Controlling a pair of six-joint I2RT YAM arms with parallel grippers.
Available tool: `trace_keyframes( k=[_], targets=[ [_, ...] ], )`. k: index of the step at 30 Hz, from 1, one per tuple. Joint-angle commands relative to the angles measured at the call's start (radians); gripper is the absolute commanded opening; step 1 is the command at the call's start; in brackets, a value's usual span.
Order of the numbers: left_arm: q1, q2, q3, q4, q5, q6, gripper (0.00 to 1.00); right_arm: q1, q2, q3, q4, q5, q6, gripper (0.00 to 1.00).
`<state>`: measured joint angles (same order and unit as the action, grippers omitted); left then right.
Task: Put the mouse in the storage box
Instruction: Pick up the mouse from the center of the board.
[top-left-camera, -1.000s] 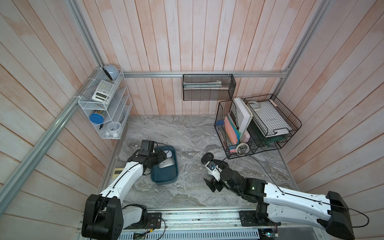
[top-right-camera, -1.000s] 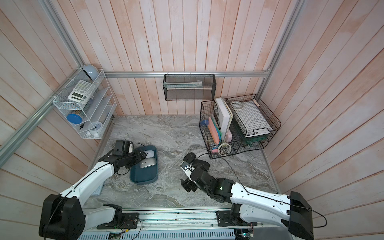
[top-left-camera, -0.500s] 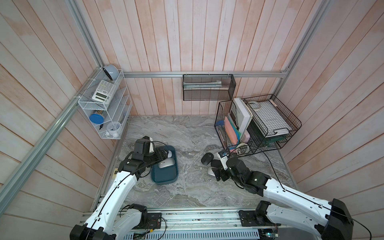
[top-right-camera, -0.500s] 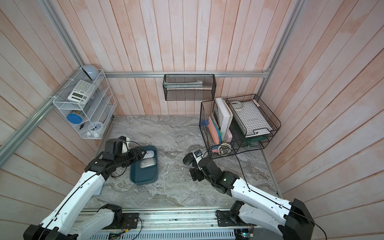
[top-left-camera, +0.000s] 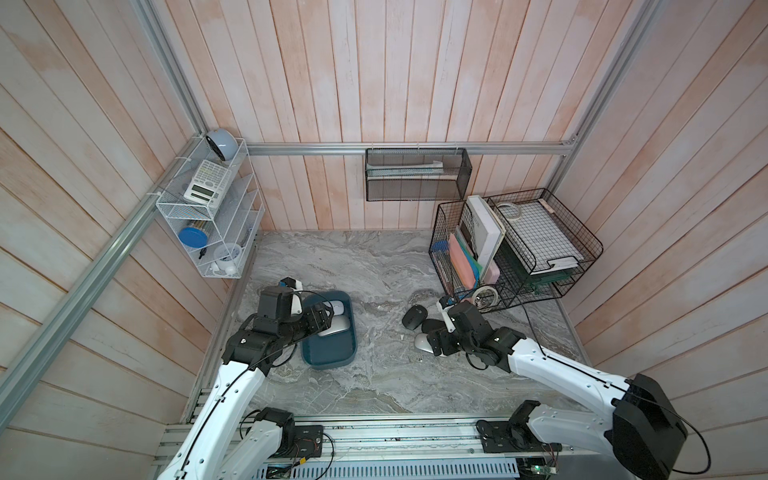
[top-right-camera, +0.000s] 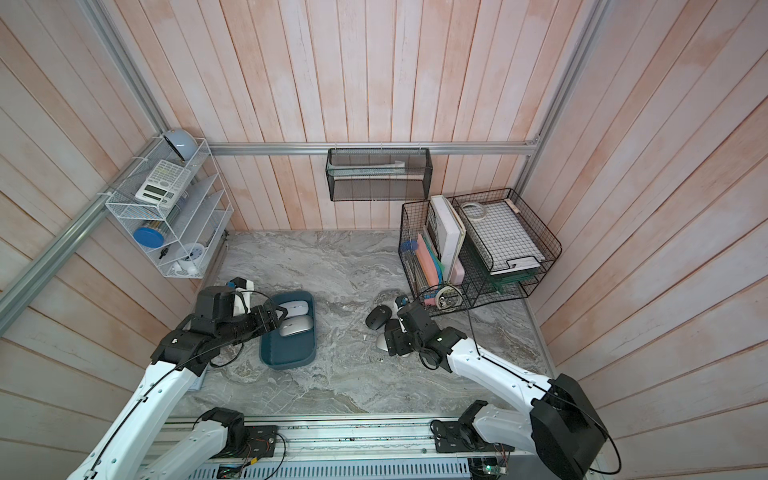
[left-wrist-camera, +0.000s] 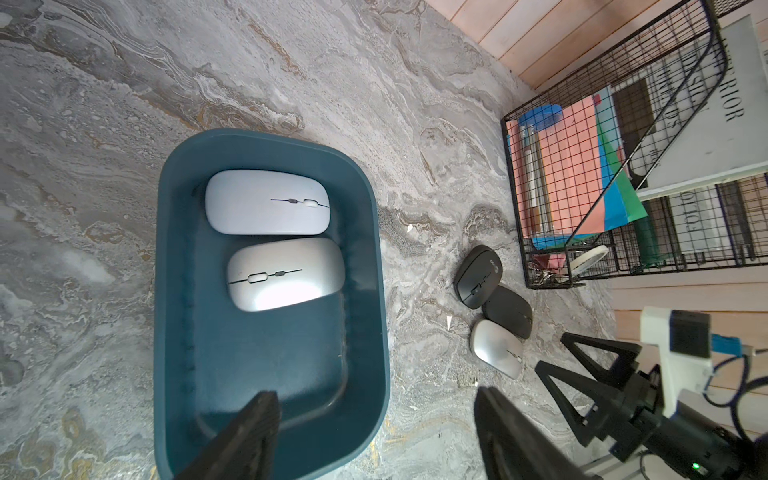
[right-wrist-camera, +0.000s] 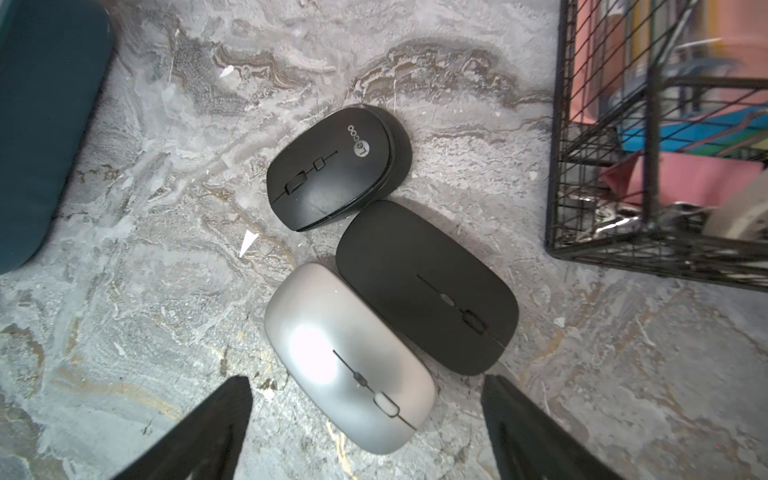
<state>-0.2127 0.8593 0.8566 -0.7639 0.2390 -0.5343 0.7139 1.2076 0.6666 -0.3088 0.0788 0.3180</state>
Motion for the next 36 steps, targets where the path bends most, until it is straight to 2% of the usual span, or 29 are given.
trace_keyframes(
  k=[1, 8, 18, 36],
  targets=[
    [-0.003, -0.029, -0.014, -0.003, 0.003, 0.021, 0.80, -0.013, 0.040, 0.044, -0.020, -0.059, 0.012, 0.93],
    [-0.002, -0.034, -0.017, -0.003, -0.003, 0.018, 0.80, -0.027, 0.139, 0.065, -0.011, -0.122, -0.004, 0.91],
    [-0.002, -0.029, -0.017, -0.003, -0.006, 0.019, 0.80, -0.067, 0.305, 0.182, -0.120, -0.255, -0.069, 0.91],
    [-0.002, -0.029, -0.019, -0.006, -0.013, 0.017, 0.80, -0.059, 0.333, 0.132, -0.125, -0.292, -0.068, 0.89]
  ],
)
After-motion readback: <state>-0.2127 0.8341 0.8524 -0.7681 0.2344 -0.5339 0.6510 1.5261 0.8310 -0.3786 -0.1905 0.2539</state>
